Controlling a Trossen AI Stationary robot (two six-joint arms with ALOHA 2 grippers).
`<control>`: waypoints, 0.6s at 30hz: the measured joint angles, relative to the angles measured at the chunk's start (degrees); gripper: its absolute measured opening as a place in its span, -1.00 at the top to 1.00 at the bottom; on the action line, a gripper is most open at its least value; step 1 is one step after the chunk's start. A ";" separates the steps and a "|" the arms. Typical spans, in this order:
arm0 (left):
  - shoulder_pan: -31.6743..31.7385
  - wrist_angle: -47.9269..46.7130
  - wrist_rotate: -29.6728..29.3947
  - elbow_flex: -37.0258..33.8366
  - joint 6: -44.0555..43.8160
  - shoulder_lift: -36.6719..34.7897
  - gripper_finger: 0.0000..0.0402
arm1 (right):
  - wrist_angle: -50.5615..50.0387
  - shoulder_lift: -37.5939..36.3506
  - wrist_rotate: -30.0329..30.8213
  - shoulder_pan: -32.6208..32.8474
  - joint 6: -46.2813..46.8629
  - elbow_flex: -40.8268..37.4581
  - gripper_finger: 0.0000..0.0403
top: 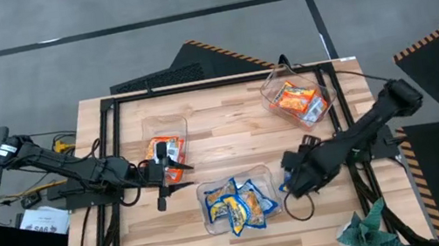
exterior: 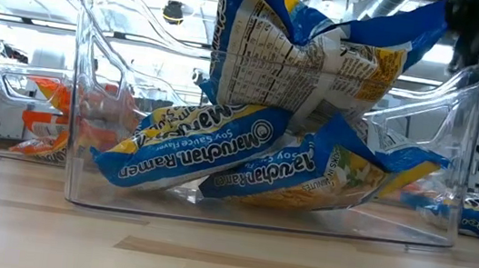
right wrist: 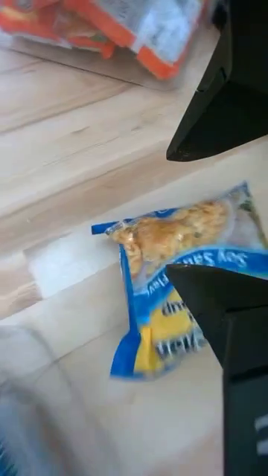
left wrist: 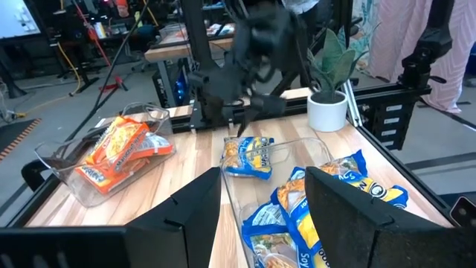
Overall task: Sort Maruchan noodles
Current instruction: Put the blue noodle pack into the bottom transparent bin
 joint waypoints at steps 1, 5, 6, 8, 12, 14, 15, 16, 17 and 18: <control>0.00 0.08 0.01 0.00 -0.01 -0.01 0.08 | 0.18 -1.80 -0.52 0.00 1.77 0.00 -0.29; 0.01 0.10 0.02 0.00 -0.01 -0.02 0.08 | 0.60 -7.48 -3.58 -1.07 8.94 0.04 -0.29; -0.01 0.08 0.02 0.00 -0.07 -0.01 0.08 | 0.32 -8.46 -3.60 -1.38 10.85 0.02 -0.29; 0.00 0.08 0.09 0.00 -0.89 -0.01 0.08 | -0.05 -9.62 -3.81 -2.25 14.06 0.02 -0.29; -0.01 0.08 0.13 0.02 -1.96 0.00 0.08 | 0.00 -9.07 -4.91 -3.82 16.78 0.03 -0.29; 0.01 0.08 0.13 0.00 -1.96 -0.01 0.08 | -0.06 -7.48 -7.21 -4.46 16.58 0.04 -0.29; 0.01 0.08 0.13 0.00 -1.96 -0.02 0.08 | -0.04 -6.39 -8.50 -4.76 16.00 0.02 -0.29; -0.01 0.08 0.13 0.00 -1.96 0.00 0.08 | 0.35 -5.46 -9.89 -4.94 15.01 -0.12 -0.29; -0.01 0.08 0.13 0.00 -1.96 0.00 0.08 | 1.58 -4.75 -11.21 -5.19 13.86 -0.64 -0.29; -0.01 0.08 0.13 0.01 -1.96 -0.02 0.08 | 3.67 -4.35 -12.51 -5.37 12.70 -1.68 -0.29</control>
